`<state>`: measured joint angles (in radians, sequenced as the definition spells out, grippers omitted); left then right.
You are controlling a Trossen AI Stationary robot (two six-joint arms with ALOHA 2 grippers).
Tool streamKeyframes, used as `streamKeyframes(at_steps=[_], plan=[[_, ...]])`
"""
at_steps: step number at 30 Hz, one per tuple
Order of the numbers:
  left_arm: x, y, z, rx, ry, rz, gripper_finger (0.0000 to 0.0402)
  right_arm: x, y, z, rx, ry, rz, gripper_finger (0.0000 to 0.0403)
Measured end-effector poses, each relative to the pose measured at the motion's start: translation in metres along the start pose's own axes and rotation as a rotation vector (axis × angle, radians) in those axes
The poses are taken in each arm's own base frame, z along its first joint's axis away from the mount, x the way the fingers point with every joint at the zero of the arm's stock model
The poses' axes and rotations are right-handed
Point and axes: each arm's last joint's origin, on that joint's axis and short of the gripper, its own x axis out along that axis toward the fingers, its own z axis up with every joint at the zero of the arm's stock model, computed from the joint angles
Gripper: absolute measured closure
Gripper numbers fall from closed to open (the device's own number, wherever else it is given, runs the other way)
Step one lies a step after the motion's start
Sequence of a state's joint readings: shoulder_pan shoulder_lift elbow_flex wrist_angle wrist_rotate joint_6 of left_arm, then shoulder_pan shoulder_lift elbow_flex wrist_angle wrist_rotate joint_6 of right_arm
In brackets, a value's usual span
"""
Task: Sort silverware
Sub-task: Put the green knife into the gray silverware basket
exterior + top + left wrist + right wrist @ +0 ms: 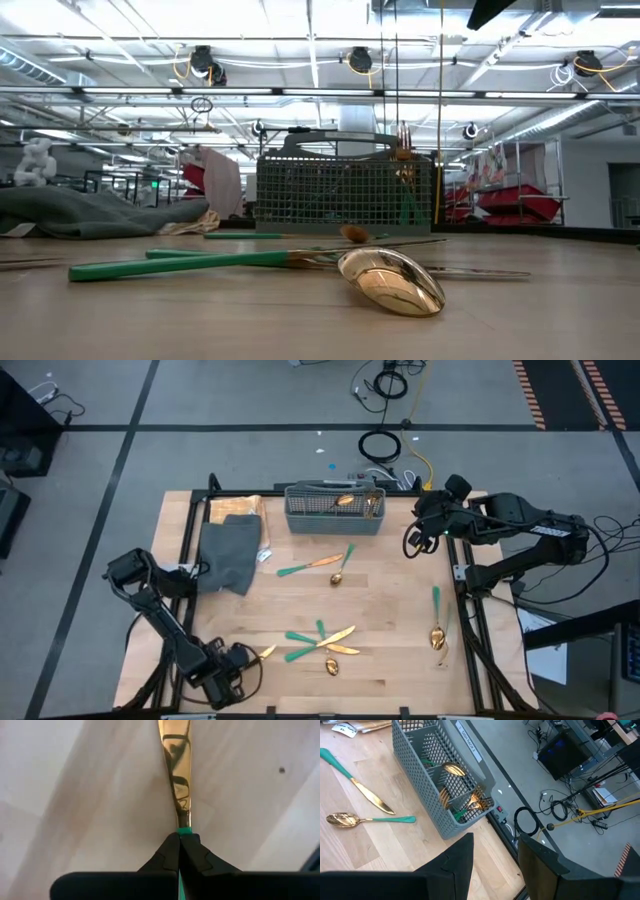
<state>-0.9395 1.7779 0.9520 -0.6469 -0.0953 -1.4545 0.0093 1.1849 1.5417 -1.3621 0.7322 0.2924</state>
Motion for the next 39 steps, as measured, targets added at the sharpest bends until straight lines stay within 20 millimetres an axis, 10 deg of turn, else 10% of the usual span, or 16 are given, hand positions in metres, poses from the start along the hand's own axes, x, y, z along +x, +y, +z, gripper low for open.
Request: streamKeyframes(at_steps=[11, 39], plan=[[-0.008, 0.018, 0.023, -0.063, -0.110, 0.111, 0.0398, 0.000, 0.000, 0.000, -0.001, 0.002, 0.004, 0.0259], [-0.011, 0.040, 0.059, -0.047, 0.098, 0.192, 0.0228, 0.000, 0.000, 0.000, -0.054, 0.006, 0.004, 0.0259]])
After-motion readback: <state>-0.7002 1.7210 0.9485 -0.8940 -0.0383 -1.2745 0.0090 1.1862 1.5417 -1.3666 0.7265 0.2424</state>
